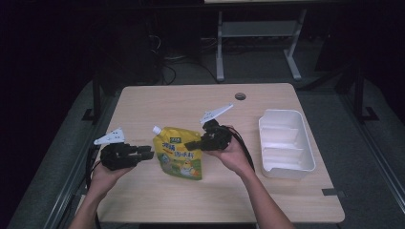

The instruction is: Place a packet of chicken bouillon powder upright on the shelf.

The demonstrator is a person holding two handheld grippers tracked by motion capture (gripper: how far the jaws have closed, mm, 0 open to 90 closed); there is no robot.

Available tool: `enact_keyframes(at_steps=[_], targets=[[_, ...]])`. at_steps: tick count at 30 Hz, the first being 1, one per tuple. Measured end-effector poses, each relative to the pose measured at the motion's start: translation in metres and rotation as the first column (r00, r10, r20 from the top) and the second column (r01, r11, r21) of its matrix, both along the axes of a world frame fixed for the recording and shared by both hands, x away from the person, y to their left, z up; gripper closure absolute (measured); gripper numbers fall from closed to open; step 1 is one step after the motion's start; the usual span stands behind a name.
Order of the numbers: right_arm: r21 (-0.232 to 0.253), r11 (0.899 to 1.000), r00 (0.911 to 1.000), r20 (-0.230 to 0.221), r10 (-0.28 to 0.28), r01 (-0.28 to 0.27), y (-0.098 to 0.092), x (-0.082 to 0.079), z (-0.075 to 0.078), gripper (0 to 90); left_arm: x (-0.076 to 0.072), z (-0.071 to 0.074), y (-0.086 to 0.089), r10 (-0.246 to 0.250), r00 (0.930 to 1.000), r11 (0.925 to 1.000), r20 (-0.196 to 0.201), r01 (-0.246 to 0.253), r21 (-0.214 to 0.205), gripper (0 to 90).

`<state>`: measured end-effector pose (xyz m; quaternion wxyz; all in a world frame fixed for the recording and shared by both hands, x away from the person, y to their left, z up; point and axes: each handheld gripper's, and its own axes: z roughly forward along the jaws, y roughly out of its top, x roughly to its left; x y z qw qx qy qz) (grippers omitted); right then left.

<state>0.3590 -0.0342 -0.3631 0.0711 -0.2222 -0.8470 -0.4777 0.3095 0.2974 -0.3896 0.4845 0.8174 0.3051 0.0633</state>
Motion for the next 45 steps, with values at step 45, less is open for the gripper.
enact_keyframes(at_steps=[45], targets=[[-0.002,0.997,0.9965,0.034,-0.077,0.077,-0.077,-0.007,0.037,89.6,-0.028,-0.034,-0.002,0.02,0.9991,0.9961,0.038,-0.023,0.085,32.4]])
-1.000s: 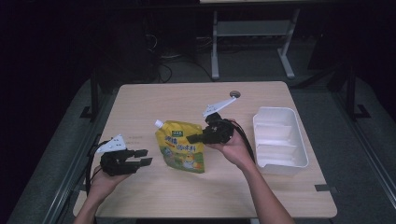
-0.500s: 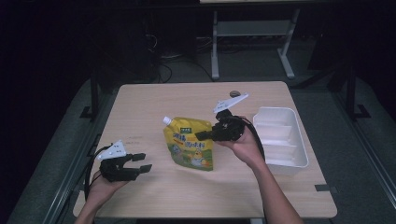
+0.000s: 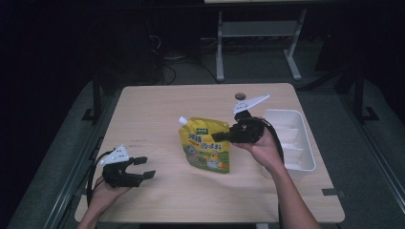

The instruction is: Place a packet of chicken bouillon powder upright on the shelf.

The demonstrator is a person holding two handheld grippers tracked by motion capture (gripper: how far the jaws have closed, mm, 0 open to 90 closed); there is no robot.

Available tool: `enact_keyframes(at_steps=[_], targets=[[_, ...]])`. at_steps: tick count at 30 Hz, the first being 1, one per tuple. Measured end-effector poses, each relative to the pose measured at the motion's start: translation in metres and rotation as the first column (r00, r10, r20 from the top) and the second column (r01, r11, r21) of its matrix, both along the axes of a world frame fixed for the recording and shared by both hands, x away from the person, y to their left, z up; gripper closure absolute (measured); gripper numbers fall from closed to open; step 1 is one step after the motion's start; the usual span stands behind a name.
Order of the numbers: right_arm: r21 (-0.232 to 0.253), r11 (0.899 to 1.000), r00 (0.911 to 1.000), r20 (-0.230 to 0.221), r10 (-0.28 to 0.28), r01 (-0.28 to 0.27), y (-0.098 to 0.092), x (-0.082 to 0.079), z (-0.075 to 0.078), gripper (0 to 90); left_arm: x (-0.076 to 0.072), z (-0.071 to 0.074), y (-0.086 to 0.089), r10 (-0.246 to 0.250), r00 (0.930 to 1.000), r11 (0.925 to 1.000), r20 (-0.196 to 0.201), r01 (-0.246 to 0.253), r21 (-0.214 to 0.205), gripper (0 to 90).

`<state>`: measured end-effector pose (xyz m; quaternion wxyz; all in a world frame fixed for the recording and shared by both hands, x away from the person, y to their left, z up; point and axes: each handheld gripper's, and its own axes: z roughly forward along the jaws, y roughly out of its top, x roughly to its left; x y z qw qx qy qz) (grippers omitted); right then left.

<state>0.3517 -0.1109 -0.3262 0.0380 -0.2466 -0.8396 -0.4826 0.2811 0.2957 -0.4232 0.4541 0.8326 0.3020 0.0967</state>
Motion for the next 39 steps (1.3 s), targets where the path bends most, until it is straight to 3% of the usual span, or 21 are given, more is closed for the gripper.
enact_keyframes(at_steps=[39], targets=[[0.024,0.992,0.9917,0.034,-0.124,0.123,-0.081,-0.009,0.033,89.6,0.001,-0.002,0.002,0.016,0.9999,0.9998,0.002,-0.016,-0.013,25.5]])
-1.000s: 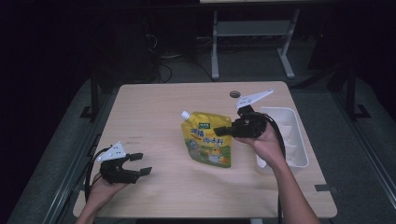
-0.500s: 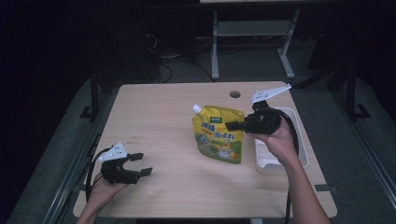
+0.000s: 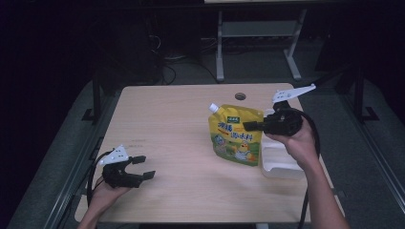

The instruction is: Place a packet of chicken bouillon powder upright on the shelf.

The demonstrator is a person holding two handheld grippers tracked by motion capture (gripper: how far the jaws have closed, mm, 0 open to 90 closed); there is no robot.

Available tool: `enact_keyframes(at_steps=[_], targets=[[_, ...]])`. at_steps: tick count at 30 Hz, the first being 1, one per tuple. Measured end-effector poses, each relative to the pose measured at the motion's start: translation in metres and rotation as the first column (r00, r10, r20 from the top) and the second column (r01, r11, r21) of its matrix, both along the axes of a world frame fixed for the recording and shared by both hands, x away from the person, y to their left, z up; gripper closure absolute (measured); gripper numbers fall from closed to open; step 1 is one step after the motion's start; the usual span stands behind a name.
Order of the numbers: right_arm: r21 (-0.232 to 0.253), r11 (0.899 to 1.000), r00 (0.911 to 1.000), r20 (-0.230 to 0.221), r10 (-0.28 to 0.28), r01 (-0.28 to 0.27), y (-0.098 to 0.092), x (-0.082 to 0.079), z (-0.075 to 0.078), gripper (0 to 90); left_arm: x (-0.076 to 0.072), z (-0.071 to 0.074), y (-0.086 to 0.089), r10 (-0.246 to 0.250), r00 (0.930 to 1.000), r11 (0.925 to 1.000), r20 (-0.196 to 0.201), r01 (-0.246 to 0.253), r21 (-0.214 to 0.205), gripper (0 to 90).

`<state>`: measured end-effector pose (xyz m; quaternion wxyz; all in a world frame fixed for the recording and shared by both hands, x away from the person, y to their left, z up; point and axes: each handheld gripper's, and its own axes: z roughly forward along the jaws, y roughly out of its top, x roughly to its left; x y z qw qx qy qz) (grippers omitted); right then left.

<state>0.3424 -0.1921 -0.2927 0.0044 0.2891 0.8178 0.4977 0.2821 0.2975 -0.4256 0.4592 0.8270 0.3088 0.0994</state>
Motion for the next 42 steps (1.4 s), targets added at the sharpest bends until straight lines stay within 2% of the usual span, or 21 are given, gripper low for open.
enact_keyframes(at_steps=[7,25,42], targets=[[0.009,0.999,0.9993,0.01,-0.036,0.035,-0.018,-0.003,0.005,89.6,0.0,0.0,0.0,0.0,1.0,1.0,0.0,0.0,-0.002,25.3],[0.02,0.995,0.9948,0.026,-0.098,0.098,-0.049,-0.009,0.014,89.6,0.0,0.0,0.003,0.01,0.9999,0.9998,-0.001,-0.01,-0.014,24.5],[0.013,0.987,0.9866,0.019,-0.162,0.162,-0.08,-0.014,0.014,89.6,0.002,-0.001,0.003,0.015,0.9999,0.9997,-0.004,-0.015,-0.021,24.3]])
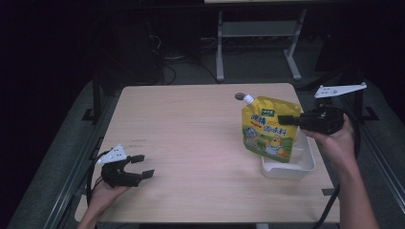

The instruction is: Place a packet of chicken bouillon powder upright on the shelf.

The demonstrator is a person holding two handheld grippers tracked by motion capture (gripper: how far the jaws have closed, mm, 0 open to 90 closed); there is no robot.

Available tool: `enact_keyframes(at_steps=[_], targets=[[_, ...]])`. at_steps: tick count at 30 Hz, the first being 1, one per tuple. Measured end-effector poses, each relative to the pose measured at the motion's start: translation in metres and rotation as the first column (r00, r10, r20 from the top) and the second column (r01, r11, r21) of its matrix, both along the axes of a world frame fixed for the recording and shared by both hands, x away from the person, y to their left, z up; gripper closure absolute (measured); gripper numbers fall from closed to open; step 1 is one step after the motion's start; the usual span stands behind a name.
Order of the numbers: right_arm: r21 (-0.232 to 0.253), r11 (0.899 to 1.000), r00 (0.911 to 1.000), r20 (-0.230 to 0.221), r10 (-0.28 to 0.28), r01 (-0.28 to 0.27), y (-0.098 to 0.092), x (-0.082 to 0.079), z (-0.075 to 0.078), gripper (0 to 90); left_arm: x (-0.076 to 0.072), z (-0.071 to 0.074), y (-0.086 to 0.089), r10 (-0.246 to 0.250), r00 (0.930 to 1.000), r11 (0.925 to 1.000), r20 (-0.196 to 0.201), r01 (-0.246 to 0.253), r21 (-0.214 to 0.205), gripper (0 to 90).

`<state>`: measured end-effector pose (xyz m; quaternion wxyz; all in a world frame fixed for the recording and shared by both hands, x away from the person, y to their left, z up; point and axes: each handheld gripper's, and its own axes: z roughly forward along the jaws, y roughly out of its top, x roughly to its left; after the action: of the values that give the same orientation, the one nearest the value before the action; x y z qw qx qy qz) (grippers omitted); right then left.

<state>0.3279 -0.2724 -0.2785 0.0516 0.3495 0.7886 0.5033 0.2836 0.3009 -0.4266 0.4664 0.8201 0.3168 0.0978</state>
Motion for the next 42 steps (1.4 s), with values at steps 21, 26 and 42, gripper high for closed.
enact_keyframes(at_steps=[21,26,42], targets=[[0.005,0.997,0.9968,-0.007,-0.079,0.079,-0.041,-0.014,-0.009,89.6,0.001,-0.001,-0.001,-0.001,1.0,1.0,-0.004,0.001,0.002,24.2],[0.003,0.996,0.9957,-0.007,-0.093,0.093,-0.048,-0.017,-0.011,89.6,0.001,-0.001,-0.002,-0.003,1.0,1.0,-0.001,0.003,0.004,24.3],[0.005,0.992,0.9918,-0.016,-0.127,0.127,-0.059,-0.018,-0.025,89.5,0.002,-0.003,-0.005,-0.008,0.9999,1.0,-0.009,0.008,0.005,24.2]])
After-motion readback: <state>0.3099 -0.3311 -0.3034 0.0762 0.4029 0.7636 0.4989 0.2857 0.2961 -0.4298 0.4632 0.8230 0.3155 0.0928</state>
